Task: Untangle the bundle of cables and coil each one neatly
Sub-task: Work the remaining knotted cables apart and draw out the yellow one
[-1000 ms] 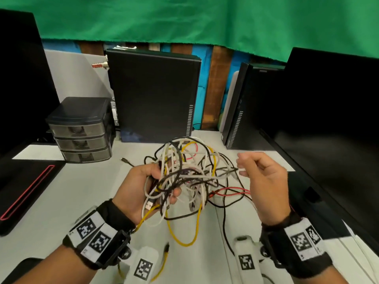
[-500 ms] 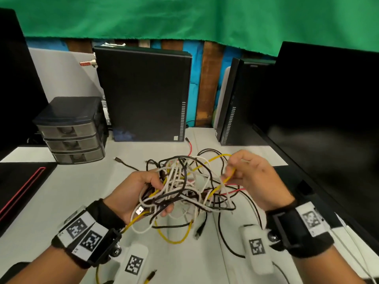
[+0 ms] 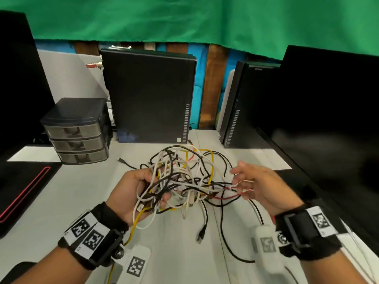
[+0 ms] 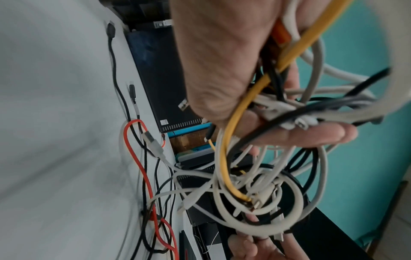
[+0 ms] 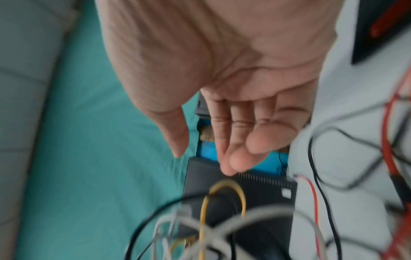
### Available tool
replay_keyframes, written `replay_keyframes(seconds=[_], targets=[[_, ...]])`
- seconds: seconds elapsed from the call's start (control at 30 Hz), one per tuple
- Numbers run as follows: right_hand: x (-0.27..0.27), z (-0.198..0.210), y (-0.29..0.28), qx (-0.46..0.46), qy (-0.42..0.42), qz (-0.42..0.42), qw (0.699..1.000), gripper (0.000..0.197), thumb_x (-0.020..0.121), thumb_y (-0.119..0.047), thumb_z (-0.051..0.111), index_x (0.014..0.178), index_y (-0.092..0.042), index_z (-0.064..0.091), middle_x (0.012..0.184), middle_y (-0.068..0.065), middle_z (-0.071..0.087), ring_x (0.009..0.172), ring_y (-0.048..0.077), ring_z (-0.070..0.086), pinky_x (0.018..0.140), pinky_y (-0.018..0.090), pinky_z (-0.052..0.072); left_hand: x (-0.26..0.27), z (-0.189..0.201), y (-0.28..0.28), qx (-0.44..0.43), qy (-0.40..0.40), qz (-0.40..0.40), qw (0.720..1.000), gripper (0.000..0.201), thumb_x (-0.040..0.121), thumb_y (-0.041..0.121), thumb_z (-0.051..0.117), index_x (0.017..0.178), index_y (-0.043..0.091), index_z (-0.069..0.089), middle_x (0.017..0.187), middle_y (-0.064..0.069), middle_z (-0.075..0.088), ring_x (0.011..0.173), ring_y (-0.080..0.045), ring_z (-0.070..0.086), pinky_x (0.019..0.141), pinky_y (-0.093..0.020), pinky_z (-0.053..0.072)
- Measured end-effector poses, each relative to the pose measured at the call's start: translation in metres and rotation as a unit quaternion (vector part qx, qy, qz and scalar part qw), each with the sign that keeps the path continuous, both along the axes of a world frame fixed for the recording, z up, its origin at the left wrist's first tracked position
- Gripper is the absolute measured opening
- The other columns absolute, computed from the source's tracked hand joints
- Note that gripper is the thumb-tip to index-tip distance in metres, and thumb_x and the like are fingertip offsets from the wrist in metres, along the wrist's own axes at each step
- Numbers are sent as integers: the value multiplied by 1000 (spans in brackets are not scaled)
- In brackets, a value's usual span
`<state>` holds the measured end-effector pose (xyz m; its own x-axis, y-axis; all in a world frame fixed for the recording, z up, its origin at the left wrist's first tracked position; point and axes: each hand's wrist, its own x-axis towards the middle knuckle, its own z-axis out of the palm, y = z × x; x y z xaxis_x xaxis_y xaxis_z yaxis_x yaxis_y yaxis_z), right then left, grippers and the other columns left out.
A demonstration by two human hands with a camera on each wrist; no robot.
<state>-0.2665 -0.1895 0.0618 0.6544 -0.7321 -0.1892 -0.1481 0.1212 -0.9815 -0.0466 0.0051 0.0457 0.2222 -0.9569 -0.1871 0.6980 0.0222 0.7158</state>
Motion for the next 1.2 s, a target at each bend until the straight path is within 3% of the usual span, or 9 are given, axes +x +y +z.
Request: replay_keyframes(seconds=[0.1, 0.23, 0.4, 0.53, 0.67, 0.9, 1.0, 1.1, 1.2], targets=[[17, -10, 19, 12, 12, 33, 999, 44, 78, -45, 70, 97, -6, 74, 71, 4, 65, 57, 14, 54, 49, 23, 41, 0, 0, 0, -9, 4, 0, 1000, 36, 51, 8, 64, 85, 2, 71, 77, -18, 62, 47, -25, 53, 40, -26, 48], [27, -23, 34, -17, 18, 26, 999, 30, 88, -39, 67, 81, -12, 77, 61, 0, 62, 53, 12, 48, 50, 22, 36, -4, 2, 0, -18, -14, -26, 999, 39, 43, 10, 72, 82, 4, 73, 75, -16, 65, 45, -23, 53, 40, -26, 47], [29, -22, 36, -97, -68, -96, 988, 23, 88, -38, 68, 85, -19, 80, 72, -5, 64, 75, 13, 55, 71, 28, 45, -5, 0, -3, -6, 7, -12, 1000, 44, 51, 9, 60, 93, 1, 68, 81, -21, 65, 45, -26, 52, 40, -26, 48], [26, -18, 35, -105, -70, -19, 992, 35, 78, -46, 69, 88, -15, 81, 89, 20, 70, 82, 26, 59, 77, 38, 48, -5, -4, -4, 28, -6, -26, 999, 55, 50, 8, 61, 104, 0, 58, 87, -25, 61, 46, -30, 54, 40, -28, 48], [22, -18, 24, -10, -90, -1, 996, 19, 77, -24, 71, 82, -6, 77, 75, 8, 65, 72, 18, 55, 63, 27, 45, -5, -2, -2, 50, -23, -71, 996, 36, 56, 5, 54, 90, -4, 60, 78, -25, 60, 46, -32, 57, 42, -30, 49], [9, -6, -2, 13, -131, -131, 983, 11, 96, -8, 57, 92, -5, 67, 73, 4, 63, 68, 14, 62, 55, 27, 47, 1, 13, 2, 18, -56, -75, 995, 47, 40, 13, 71, 85, -1, 76, 84, -21, 69, 47, -28, 60, 46, -29, 53], [-2, -9, -23, 58, -142, -238, 959, 11, 96, -6, 55, 89, -8, 63, 77, 1, 59, 65, 15, 63, 54, 26, 46, 9, 17, 6, 8, -47, -67, 997, 59, 29, 14, 81, 85, -5, 73, 80, -25, 64, 45, -30, 59, 43, -31, 52], [-17, -8, -40, 56, -154, -326, 931, 16, 97, -6, 51, 85, -12, 60, 81, 0, 57, 67, 12, 60, 58, 25, 46, 13, 22, 10, -3, -39, -63, 997, 57, 29, 12, 82, 84, -3, 74, 81, -24, 68, 45, -29, 60, 44, -29, 53], [-16, -10, -35, 60, -183, -293, 937, 15, 99, -19, 55, 87, -14, 64, 75, -1, 58, 67, 12, 57, 64, 27, 46, 11, 23, 9, -11, -46, -50, 998, 52, 31, 17, 81, 80, -1, 75, 76, -20, 69, 43, -26, 58, 44, -26, 52]])
